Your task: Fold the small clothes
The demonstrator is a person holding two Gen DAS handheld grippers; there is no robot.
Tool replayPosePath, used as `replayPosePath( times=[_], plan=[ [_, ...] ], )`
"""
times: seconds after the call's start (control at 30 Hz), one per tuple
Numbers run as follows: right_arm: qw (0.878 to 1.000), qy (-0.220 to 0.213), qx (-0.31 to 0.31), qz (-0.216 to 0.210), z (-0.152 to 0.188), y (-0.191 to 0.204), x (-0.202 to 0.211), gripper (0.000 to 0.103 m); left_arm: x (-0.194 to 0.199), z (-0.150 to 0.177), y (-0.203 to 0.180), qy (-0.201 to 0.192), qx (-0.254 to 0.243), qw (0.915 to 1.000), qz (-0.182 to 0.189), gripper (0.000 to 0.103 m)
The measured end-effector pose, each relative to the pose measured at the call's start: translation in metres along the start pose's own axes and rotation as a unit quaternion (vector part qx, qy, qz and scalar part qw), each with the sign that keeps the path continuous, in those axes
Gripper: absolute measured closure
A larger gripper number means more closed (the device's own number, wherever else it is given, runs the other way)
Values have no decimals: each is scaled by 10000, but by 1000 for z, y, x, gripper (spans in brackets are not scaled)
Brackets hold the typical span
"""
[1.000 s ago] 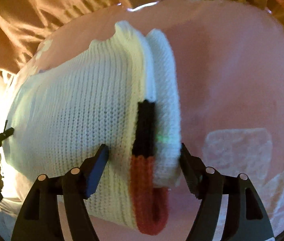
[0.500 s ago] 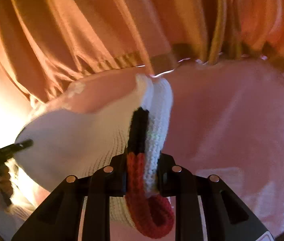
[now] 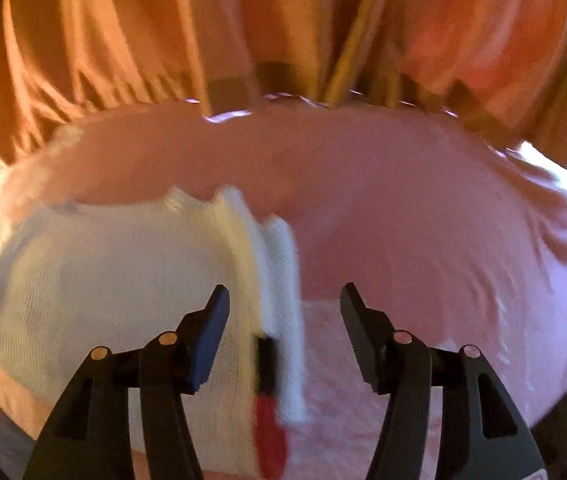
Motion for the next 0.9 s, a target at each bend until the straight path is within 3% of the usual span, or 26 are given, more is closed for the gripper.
replayPosePath(
  times=[0.1, 0.17, 0.37, 0.4, 0.43, 0.5, 0.7, 0.77, 0.8, 0.9],
  plan=[
    [9987, 278, 209, -385, -19, 24, -24, 47, -15, -27, -28, -155, -395, 9987, -271, 41],
    [9978, 436, 315, -381, -25, 38, -50, 47, -34, -36, -39, -92, -542, 9979, -331, 41],
    [9973, 666, 298, -87, -31, 36, -108, 55, -95, -22, -45, 713, -673, 9941, -464, 41],
    [9969, 728, 290, -76, -33, 34, -116, 69, -100, -19, -43, 803, -625, 9939, -420, 41],
    [9957, 865, 296, -148, -32, 34, -122, 96, -103, -18, -42, 872, -581, 9938, -379, 41],
    [9948, 961, 197, -271, -34, 31, -122, 96, -106, -18, -42, 837, -597, 9938, -421, 41],
    [9978, 317, 197, -546, -54, 36, -86, 97, -107, -20, -51, 823, -787, 9923, -488, 41],
    [9976, 595, 233, -268, -49, 30, -111, 96, -109, -19, -56, 823, -829, 9918, -515, 41],
    [9951, 964, 207, -72, -42, 27, -135, 96, -109, -19, -59, 824, -855, 9915, -529, 41],
    [9958, 913, -1, -110, -46, 23, -131, 94, -108, -18, -64, 817, -922, 9907, -578, 41]
  ],
)
Point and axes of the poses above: each gripper's, at about its wrist camera, not at the fingertips, and x roughly against the way its jaws point, y to its left, z to its underside, the point moved 2 cm from there along -x, roughly the way its jaws point, and after that the axes turned 13 degrees about -x, right-handed, at the moved point
